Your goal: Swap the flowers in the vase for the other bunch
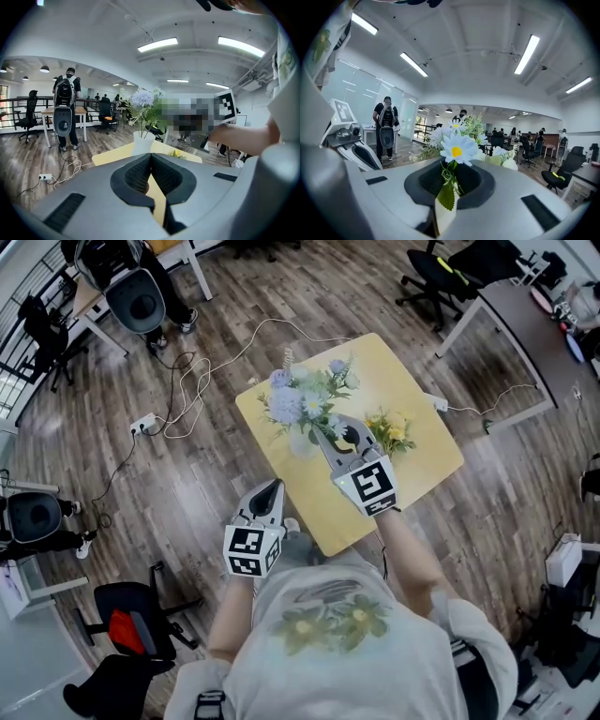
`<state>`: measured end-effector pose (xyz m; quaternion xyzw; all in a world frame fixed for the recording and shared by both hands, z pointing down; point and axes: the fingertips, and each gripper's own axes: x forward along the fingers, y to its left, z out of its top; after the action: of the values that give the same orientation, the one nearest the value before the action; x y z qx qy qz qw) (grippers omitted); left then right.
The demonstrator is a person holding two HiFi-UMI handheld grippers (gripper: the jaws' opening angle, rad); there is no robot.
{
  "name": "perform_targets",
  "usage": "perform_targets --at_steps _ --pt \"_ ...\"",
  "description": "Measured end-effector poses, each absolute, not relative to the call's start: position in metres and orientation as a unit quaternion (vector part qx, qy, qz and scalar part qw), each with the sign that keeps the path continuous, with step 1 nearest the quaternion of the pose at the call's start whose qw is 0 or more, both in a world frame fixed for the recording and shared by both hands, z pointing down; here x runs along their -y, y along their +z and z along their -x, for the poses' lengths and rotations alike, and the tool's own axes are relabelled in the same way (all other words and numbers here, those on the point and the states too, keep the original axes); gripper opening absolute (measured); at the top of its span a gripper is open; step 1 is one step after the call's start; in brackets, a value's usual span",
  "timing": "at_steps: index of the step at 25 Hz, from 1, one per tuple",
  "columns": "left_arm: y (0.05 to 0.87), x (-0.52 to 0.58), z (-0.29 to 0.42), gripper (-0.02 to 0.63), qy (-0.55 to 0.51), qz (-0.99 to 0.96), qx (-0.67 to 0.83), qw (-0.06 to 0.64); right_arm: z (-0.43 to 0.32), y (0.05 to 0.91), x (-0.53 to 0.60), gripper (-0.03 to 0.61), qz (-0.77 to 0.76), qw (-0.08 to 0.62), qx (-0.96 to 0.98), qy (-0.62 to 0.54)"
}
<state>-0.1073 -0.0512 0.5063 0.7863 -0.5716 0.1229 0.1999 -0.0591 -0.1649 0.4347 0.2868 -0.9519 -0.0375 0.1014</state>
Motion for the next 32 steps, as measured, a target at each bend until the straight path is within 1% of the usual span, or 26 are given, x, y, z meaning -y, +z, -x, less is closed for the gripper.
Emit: perform_targets --at_steps 17,22,26,32 --pt "0.499 0.049 0.115 0.018 0.117 -0.787 0.576 0.19 0.047 0.353 0.161 0.063 -0.296 0.038 0.949 -0.096" --pt "0.496 0.048 0.12 0.018 0.115 -0.788 0.574 0.188 0.046 0.324 0.154 0.063 -0.297 0.006 0.947 -0.122" --pt "0.494 0.047 0.129 0.018 0.112 -0.789 0.576 0.184 0.037 0.301 0.142 0.063 -0.311 -0.026 0.942 -0.121" --pt "0.494 0.052 0.128 0.017 0.11 -0.79 0.574 0.185 0.009 0.287 0.14 0.063 -0.331 -0.021 0.934 -0.134"
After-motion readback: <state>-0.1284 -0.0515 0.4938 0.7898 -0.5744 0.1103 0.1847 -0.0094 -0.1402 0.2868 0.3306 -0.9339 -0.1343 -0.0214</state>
